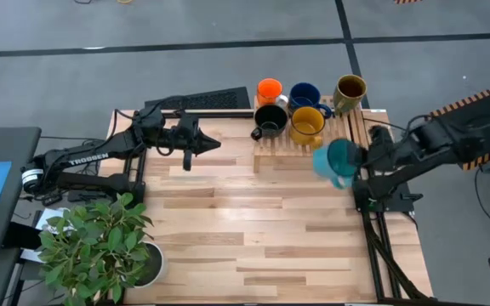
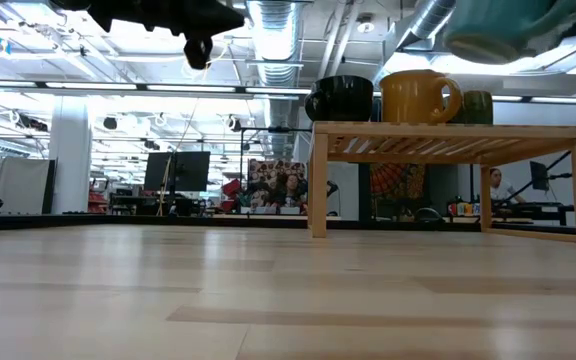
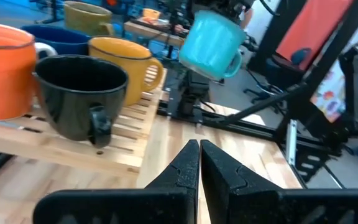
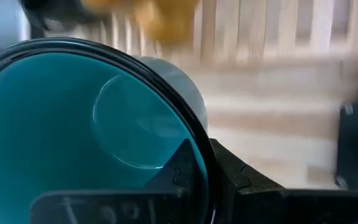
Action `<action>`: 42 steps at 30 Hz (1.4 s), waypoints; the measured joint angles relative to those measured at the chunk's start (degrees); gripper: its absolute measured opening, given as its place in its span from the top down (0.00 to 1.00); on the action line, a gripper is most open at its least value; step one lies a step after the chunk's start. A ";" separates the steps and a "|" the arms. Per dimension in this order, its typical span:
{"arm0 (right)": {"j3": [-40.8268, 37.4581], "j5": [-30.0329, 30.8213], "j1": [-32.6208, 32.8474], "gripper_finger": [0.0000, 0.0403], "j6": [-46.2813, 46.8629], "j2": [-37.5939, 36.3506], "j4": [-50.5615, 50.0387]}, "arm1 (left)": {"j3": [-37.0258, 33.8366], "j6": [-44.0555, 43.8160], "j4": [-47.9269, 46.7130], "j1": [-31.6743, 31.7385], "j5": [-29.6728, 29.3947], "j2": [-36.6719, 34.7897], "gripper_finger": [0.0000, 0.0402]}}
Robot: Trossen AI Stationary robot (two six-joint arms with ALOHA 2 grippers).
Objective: Place coffee mugs
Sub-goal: Put the blue mug on the shelf
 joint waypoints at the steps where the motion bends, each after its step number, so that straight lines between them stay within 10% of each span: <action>1: 0.00 1.62 -0.96 0.89 -0.52 -0.65 0.18 | 0.00 -0.33 0.02 0.00 -0.61 0.00 1.00; 12: 3.74 12.72 -15.92 0.89 -9.14 -4.98 -0.32 | -0.02 -1.47 0.04 0.00 -3.23 0.02 1.00; 28: 14.23 -11.81 -56.68 0.89 -52.79 5.56 -0.04 | -0.02 -1.56 -0.66 0.00 -3.19 0.02 1.00; 42: 14.72 -25.52 -75.92 0.89 -71.66 9.02 0.03 | -0.04 -1.95 -0.92 -0.02 -3.23 0.02 1.00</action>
